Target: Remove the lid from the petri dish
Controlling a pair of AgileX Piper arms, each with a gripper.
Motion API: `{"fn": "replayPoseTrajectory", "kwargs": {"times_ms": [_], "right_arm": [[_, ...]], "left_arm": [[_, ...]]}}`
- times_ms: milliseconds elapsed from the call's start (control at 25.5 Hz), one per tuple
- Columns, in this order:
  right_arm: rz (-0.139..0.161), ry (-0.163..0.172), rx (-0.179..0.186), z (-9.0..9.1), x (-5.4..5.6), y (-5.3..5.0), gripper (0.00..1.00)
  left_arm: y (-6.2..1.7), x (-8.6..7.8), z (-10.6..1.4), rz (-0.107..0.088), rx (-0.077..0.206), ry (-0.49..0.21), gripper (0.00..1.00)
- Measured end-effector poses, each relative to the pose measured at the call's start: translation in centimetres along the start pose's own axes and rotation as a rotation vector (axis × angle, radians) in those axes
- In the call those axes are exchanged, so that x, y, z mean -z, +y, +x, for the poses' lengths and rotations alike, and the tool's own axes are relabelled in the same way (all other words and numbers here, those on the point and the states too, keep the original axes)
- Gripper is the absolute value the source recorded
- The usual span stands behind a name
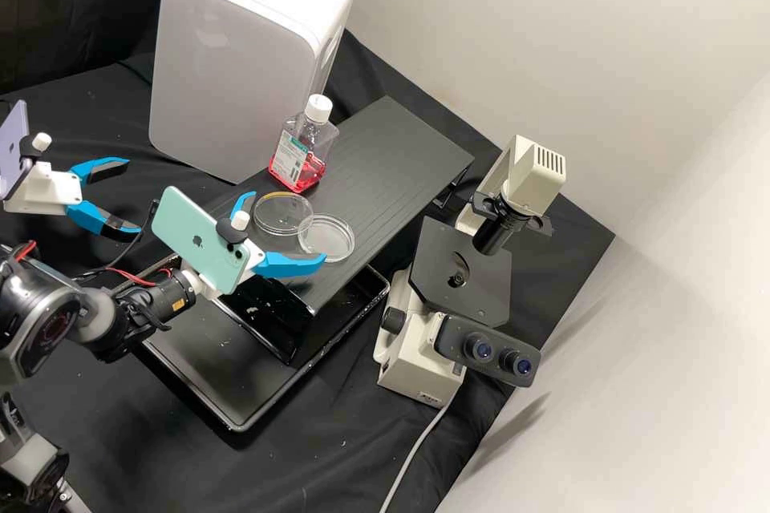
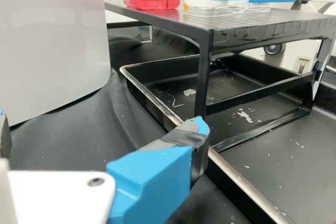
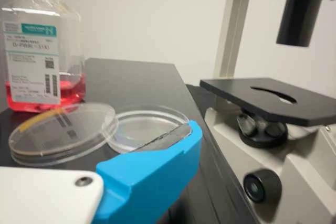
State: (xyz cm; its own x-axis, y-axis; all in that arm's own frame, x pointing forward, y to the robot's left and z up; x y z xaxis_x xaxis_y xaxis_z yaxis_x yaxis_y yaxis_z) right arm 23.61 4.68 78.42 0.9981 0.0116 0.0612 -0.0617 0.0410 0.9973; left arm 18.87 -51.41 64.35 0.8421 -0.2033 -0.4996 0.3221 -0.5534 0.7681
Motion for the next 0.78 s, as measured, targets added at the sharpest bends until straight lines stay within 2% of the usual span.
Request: {"fn": "replayPoseTrajectory", "kwargs": {"times_ms": [118, 235, 314, 470, 627, 784], "right_arm": [[-0.001, 0.007, 0.015, -0.8, 0.0, -0.1, 1.0], [0.003, 0.022, 0.028, -1.9, 0.1, -0.1, 1.0], [0.041, 0.022, 0.038, -2.6, -0.1, 0.0, 1.0], [0.084, 0.028, 0.061, -3.9, -0.2, -0.2, 1.0], [0.096, 0.045, 0.099, -5.0, -0.1, -0.7, 1.0], [0.103, 0.046, 0.102, -5.4, -0.1, -0.8, 1.0]], "left_arm": [[-0.01, 0.0, 0.0, 0.001, -0.001, 0.004, 1.0], [0.01, 0.1, 0.0, -0.015, -0.001, 0.005, 1.0], [0.01, 0.1, 0.0, -0.015, -0.001, 0.005, 1.0], [0.01, 0.1, 0.0, -0.015, -0.001, 0.005, 1.0], [0.01, 0.1, 0.0, -0.015, -0.001, 0.005, 1.0], [0.01, 0.1, 0.0, -0.015, -0.001, 0.005, 1.0]]}}
